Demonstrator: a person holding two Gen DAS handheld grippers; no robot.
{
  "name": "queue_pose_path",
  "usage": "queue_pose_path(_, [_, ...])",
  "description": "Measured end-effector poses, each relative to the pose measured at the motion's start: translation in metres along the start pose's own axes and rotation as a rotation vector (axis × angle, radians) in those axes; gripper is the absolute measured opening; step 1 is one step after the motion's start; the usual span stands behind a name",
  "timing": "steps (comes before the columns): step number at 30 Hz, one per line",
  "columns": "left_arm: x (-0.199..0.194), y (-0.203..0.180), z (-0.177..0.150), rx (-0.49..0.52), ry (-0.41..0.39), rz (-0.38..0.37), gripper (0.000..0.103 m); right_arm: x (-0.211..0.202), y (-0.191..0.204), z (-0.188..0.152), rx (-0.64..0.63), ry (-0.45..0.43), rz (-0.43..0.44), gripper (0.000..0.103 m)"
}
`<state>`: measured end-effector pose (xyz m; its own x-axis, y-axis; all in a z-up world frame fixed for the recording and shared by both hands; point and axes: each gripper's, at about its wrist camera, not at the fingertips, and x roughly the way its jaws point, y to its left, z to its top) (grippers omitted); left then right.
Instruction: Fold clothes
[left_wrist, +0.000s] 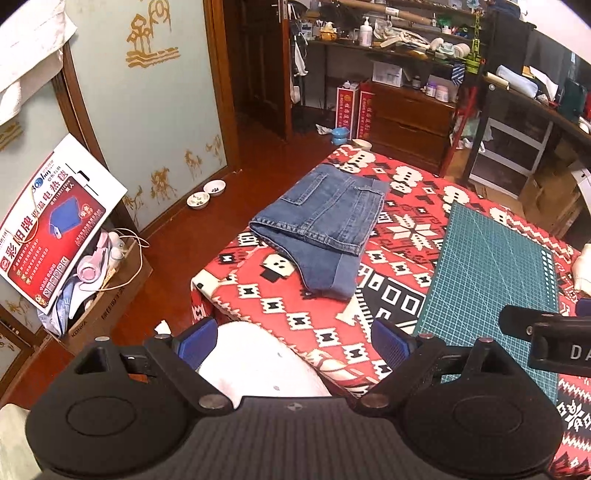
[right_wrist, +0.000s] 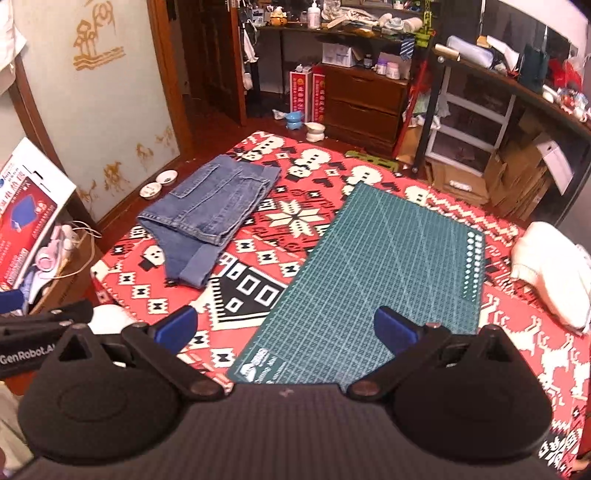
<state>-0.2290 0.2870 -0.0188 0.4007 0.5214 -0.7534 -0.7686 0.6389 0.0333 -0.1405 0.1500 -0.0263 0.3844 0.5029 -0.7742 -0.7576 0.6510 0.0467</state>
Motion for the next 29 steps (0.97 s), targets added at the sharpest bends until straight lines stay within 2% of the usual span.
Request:
queue_pose_path(13, [-0.001, -0.007, -0.002, 0.005, 0.02, -0.025, 0.091, -0.002, 0.007, -0.007, -0.034, 0.021, -0.005, 0.103])
queue_pose_path(29, [-0.003, -0.002, -0.005, -0.004, 0.02, -0.013, 0.091, -0.004, 0.011, -0.008, -0.057, 0.024, 0.0, 0.103])
